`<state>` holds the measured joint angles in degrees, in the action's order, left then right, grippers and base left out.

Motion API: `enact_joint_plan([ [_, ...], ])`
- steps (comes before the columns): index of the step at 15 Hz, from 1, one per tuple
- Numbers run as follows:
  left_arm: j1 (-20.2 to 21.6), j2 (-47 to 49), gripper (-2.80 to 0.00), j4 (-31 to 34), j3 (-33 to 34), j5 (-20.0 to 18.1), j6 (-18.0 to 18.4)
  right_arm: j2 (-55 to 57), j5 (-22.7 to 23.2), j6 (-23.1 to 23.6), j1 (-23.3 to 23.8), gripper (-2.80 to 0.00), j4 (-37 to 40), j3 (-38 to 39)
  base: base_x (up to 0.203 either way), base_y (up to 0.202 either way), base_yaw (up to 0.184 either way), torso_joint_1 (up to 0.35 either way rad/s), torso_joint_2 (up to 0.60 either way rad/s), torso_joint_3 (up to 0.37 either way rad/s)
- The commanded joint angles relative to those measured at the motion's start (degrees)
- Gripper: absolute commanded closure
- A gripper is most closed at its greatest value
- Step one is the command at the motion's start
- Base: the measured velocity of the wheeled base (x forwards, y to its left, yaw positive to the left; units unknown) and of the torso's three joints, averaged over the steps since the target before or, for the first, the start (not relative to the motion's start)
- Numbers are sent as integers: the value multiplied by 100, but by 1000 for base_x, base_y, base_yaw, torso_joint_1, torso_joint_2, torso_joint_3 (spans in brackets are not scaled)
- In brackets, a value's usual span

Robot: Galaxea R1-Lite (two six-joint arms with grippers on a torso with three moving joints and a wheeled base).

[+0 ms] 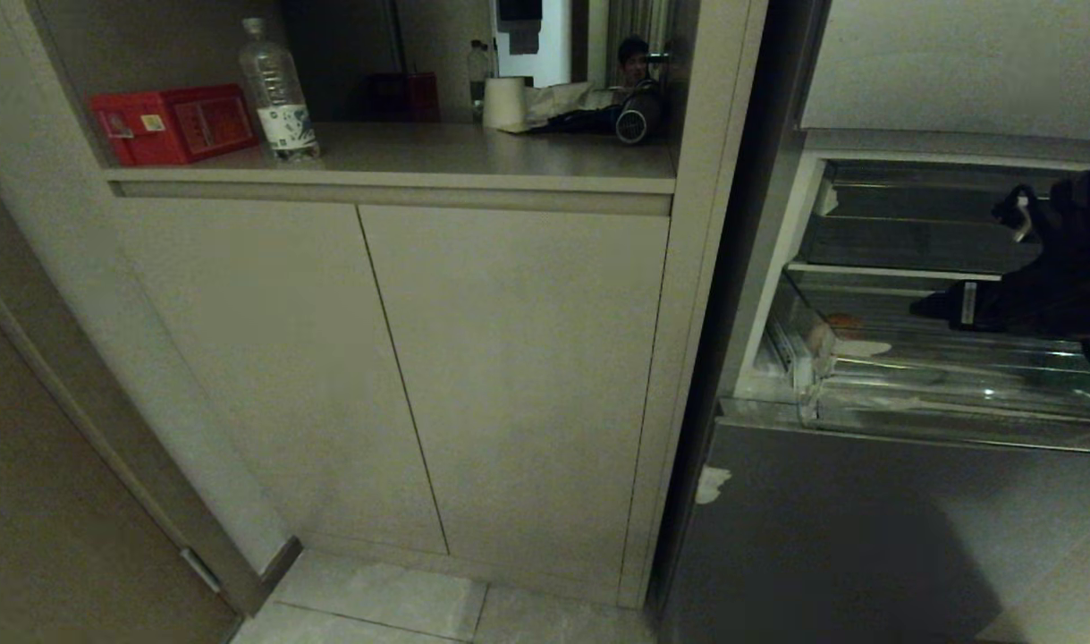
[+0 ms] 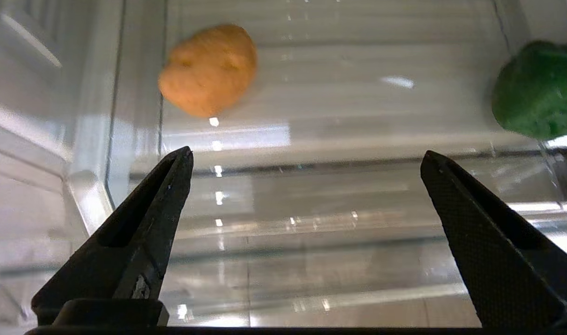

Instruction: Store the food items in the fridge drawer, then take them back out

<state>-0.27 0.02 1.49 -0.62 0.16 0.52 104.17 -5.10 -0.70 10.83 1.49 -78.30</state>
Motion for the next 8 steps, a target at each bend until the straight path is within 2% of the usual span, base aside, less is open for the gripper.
enact_joint_plan([
  [1,0,6,0,1,1,2,0,-75,8,26,24,-280,224,-46,0,0,0,0,0,0],
  [5,0,6,0,1,1,2,0,280,48,33,25,-280,271,-245,0,0,0,0,0,0],
  [8,0,6,0,1,1,2,0,319,253,35,56,-280,1110,-620,0,0,0,0,0,0],
])
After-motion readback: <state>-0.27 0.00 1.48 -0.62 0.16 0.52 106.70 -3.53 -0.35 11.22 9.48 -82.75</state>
